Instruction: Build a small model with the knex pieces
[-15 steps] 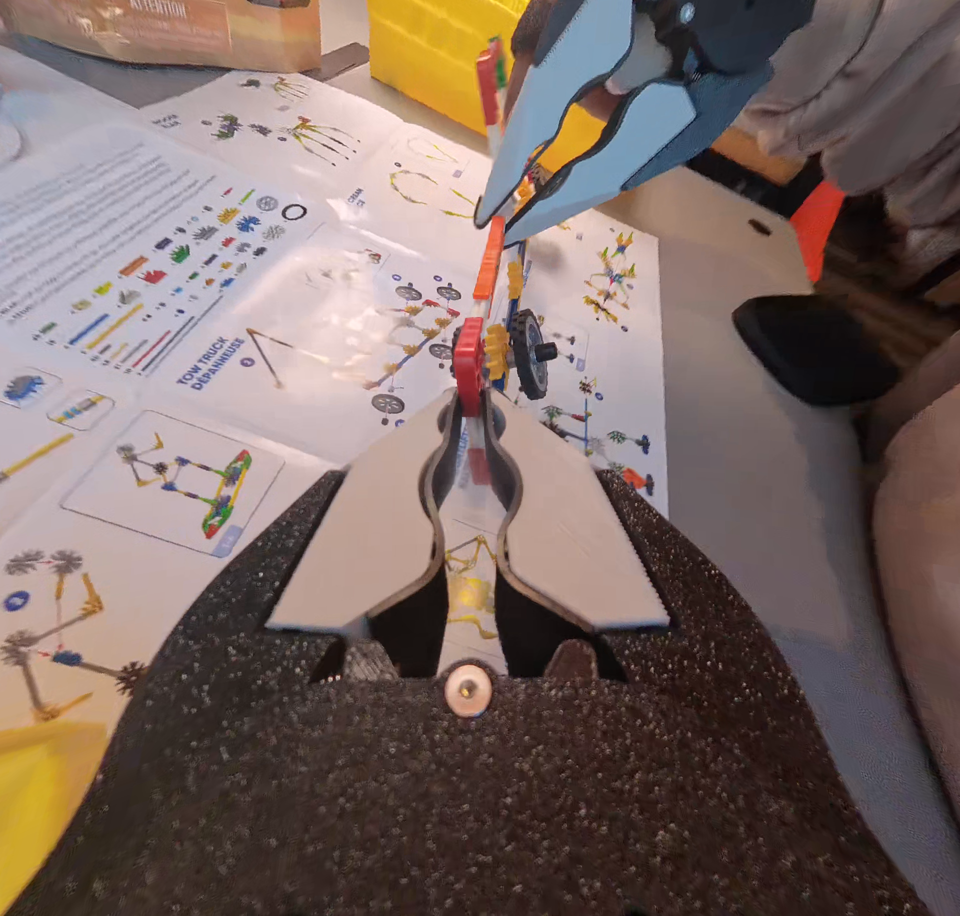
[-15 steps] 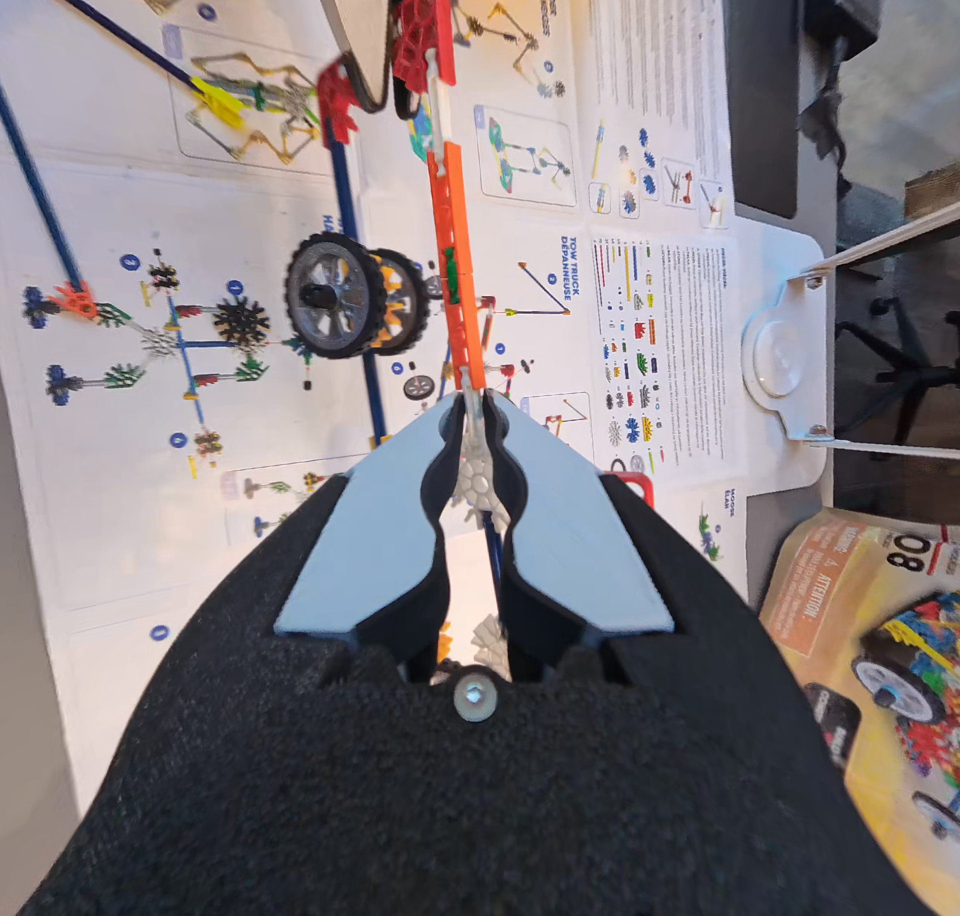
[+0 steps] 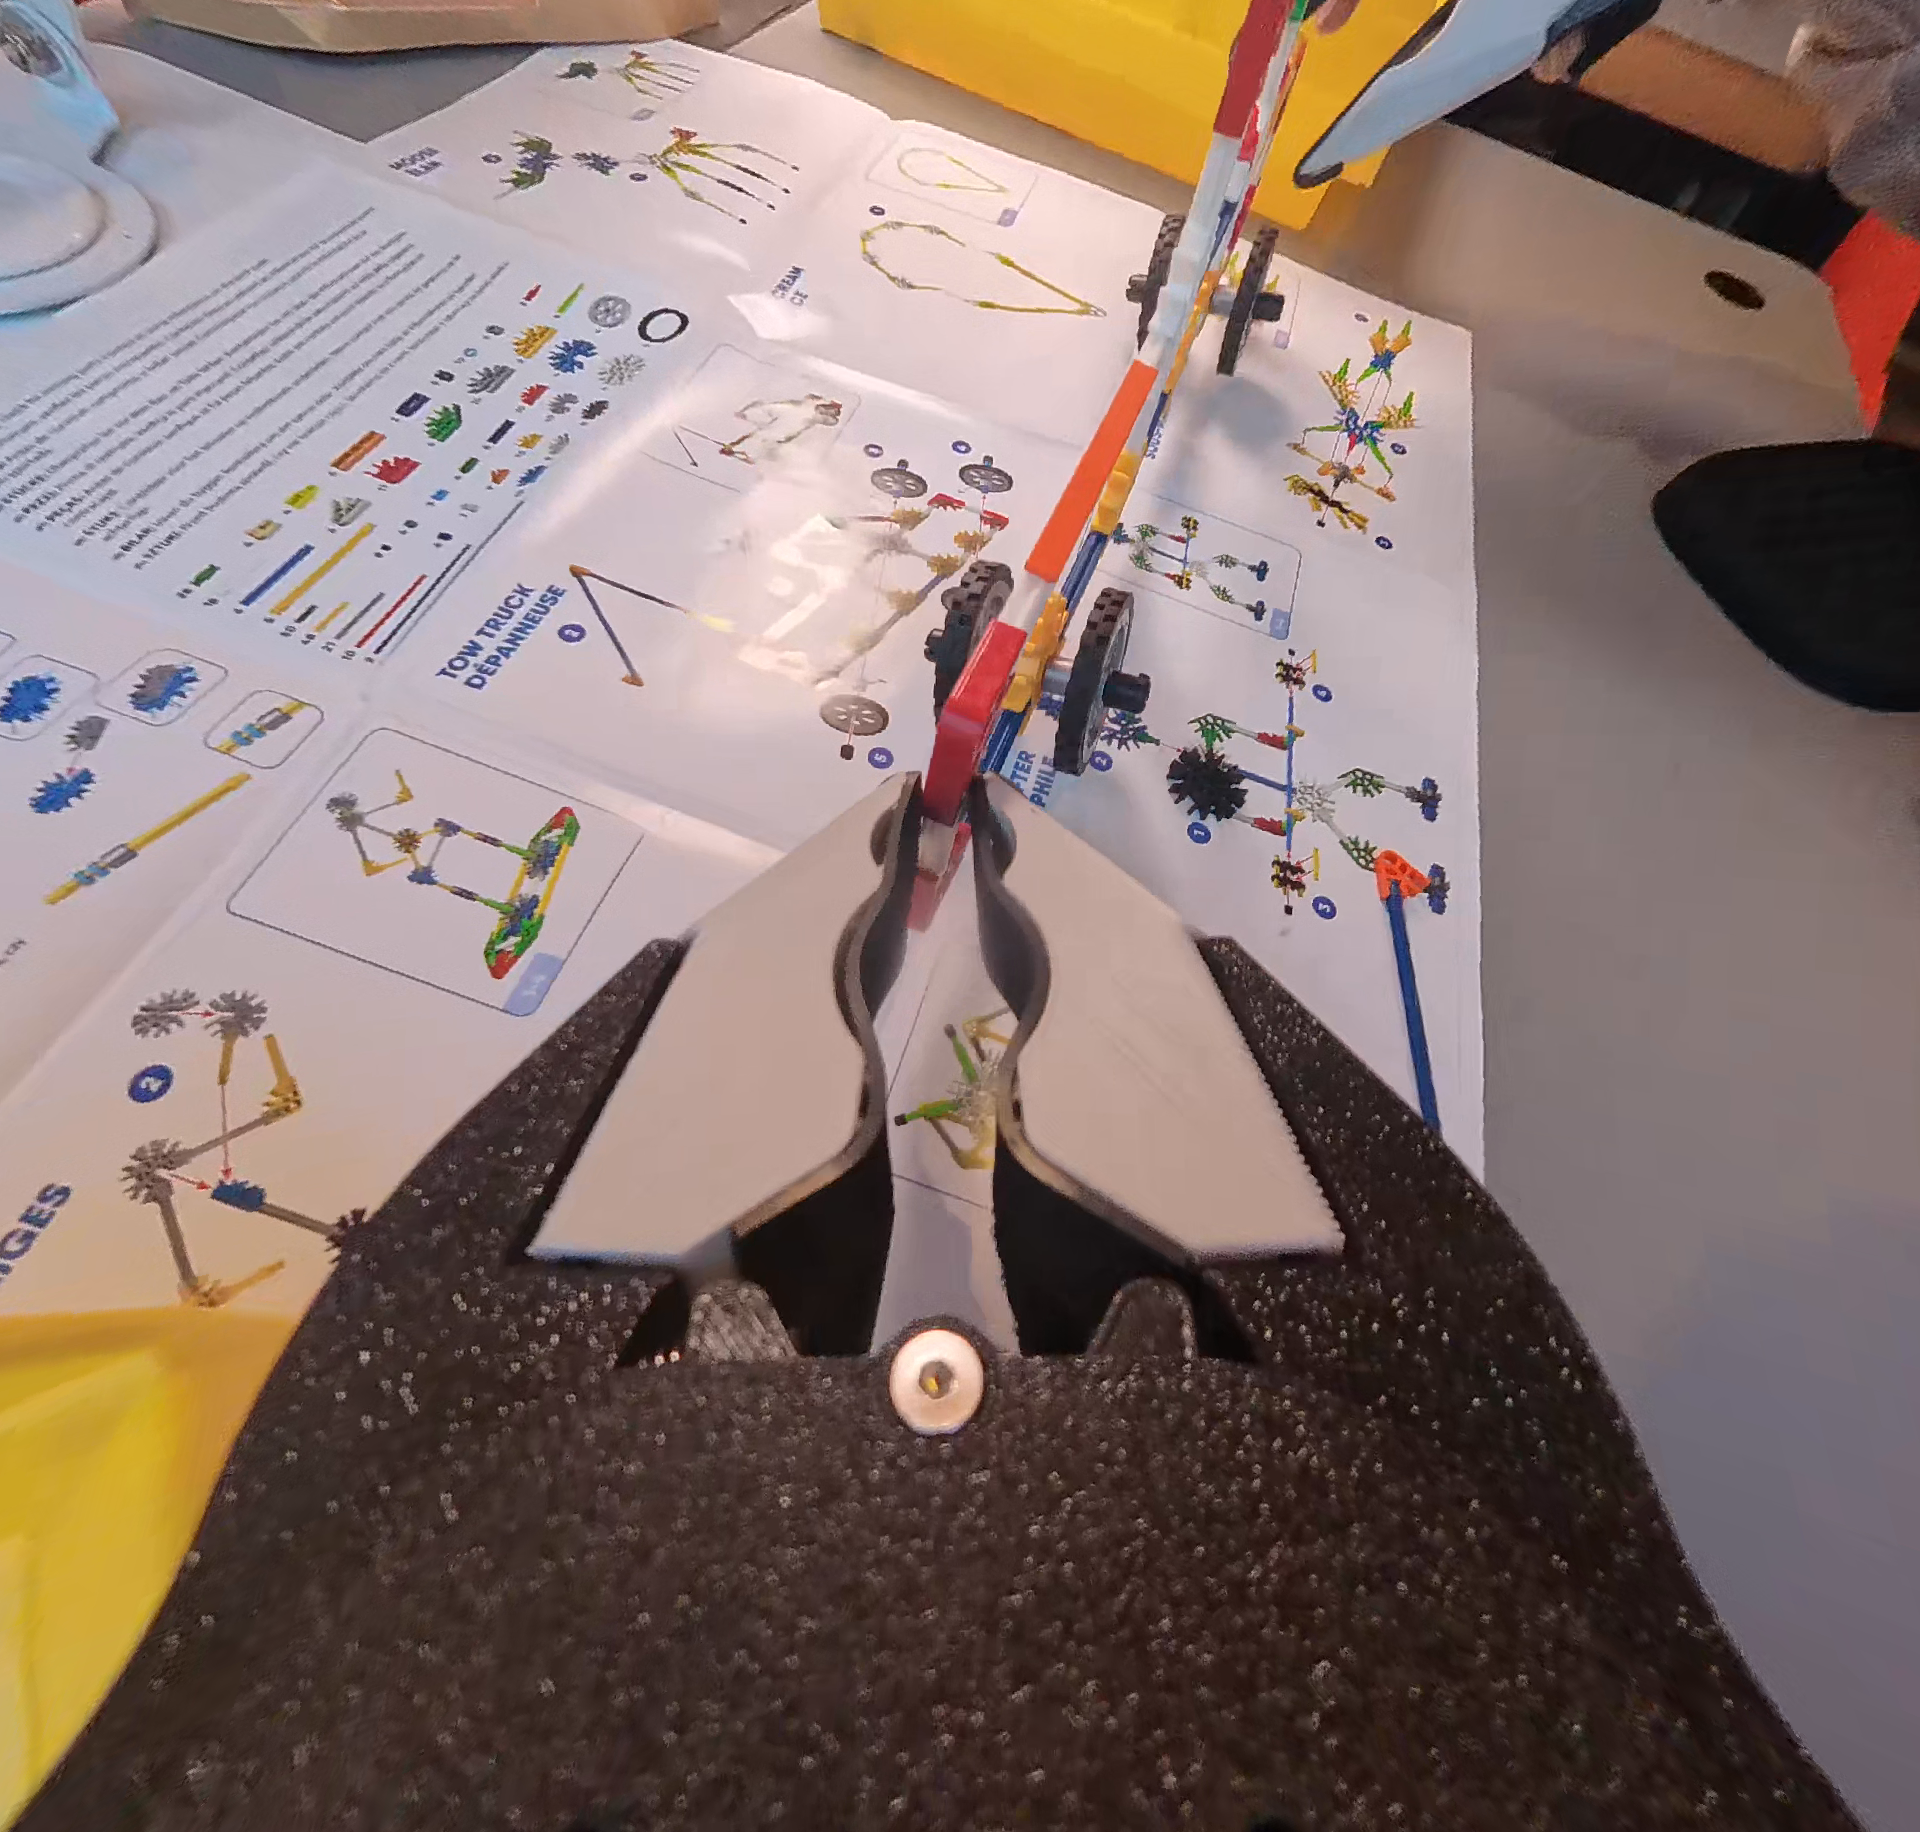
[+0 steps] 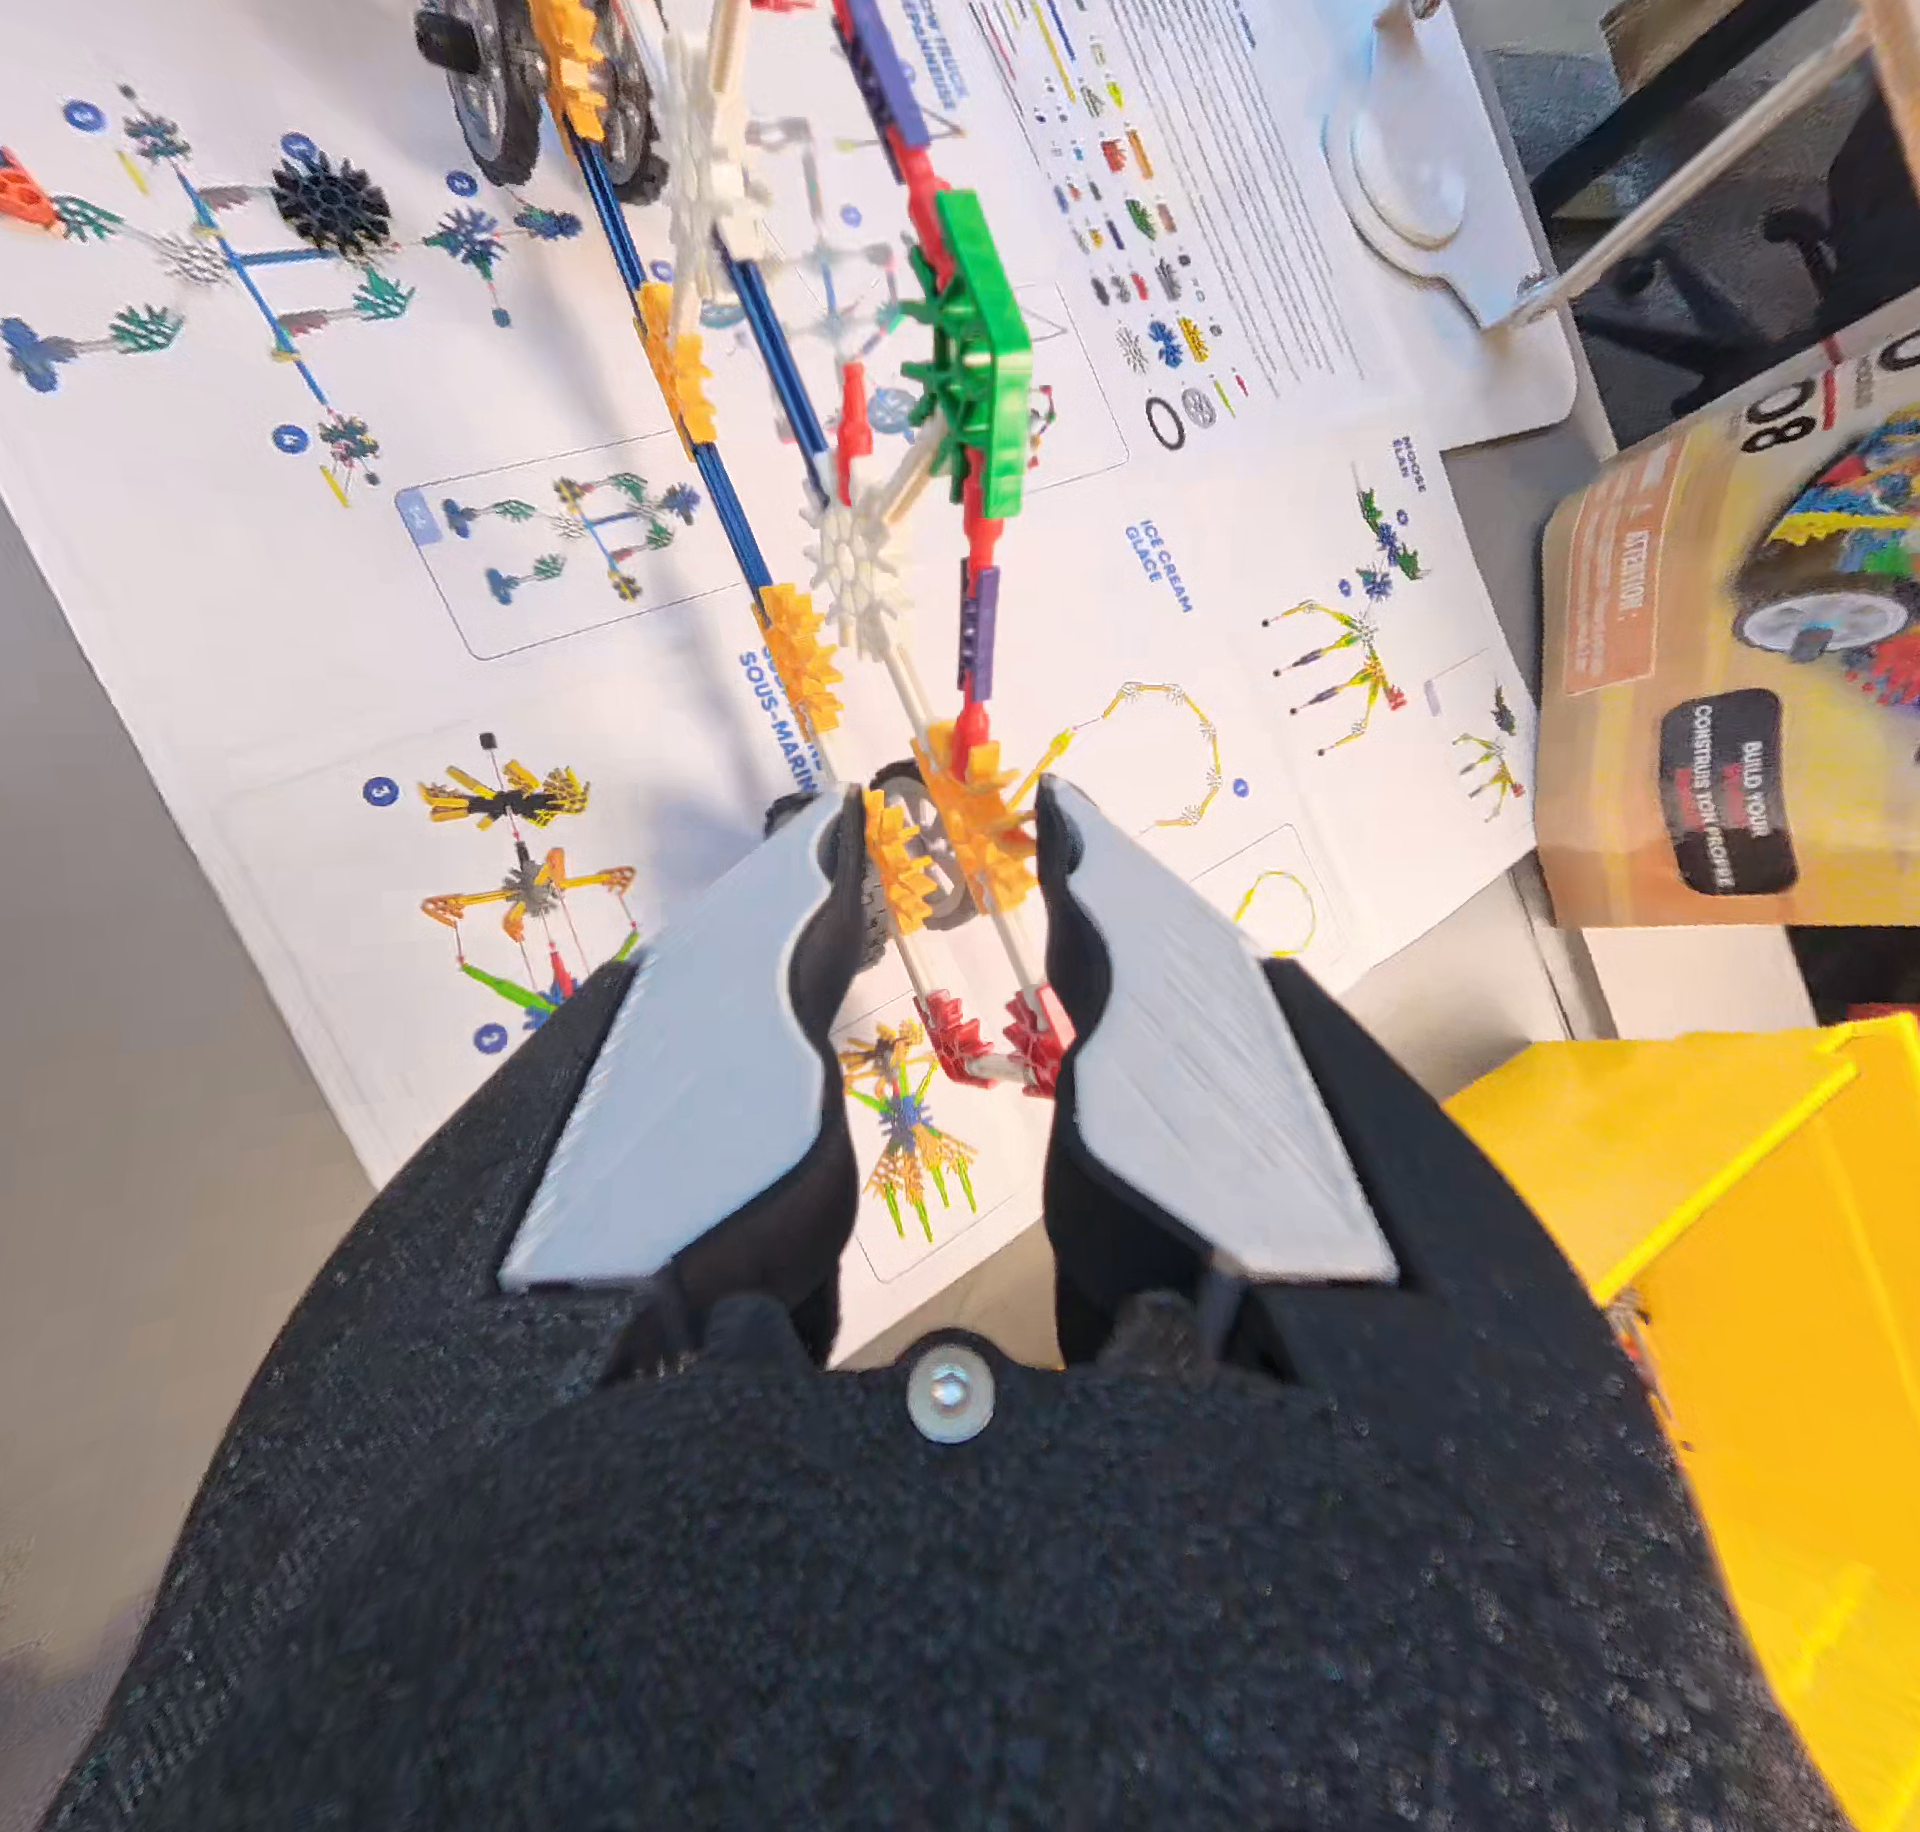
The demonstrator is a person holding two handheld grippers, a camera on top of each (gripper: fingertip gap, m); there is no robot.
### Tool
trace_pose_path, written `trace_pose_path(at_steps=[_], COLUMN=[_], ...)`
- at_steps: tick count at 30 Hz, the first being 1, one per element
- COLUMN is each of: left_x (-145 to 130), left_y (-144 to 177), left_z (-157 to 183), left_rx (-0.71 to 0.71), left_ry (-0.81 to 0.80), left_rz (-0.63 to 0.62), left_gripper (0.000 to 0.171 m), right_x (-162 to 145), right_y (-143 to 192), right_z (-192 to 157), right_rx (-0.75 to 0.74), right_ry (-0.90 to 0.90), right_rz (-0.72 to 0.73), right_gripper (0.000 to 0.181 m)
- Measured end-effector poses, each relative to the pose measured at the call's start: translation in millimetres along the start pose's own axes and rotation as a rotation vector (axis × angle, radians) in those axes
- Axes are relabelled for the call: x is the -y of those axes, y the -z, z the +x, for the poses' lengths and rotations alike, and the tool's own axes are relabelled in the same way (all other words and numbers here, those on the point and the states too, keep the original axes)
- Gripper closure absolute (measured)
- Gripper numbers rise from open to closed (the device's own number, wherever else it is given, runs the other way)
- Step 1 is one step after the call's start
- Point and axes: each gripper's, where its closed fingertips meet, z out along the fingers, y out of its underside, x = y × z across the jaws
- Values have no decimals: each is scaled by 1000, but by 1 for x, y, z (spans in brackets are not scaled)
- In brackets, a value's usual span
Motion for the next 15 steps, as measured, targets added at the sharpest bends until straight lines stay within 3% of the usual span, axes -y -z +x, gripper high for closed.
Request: trace_pose_path(at_steps=[2,10,15], left_x=[1,-2,-2], left_y=[-1,-6,-6], left_z=[-1,0,0], left_rx=[-25,-60,-26], left_ry=[65,165,123], left_rz=[21,43,28], left_gripper=[164,164,165], right_x=[2,-2,-1], right_y=[2,2,3], right_z=[5,8,8], right_rx=[-2,15,-1], right_ry=[-57,-127,-149], right_rz=[59,55,53], right_gripper=[167,168,167])
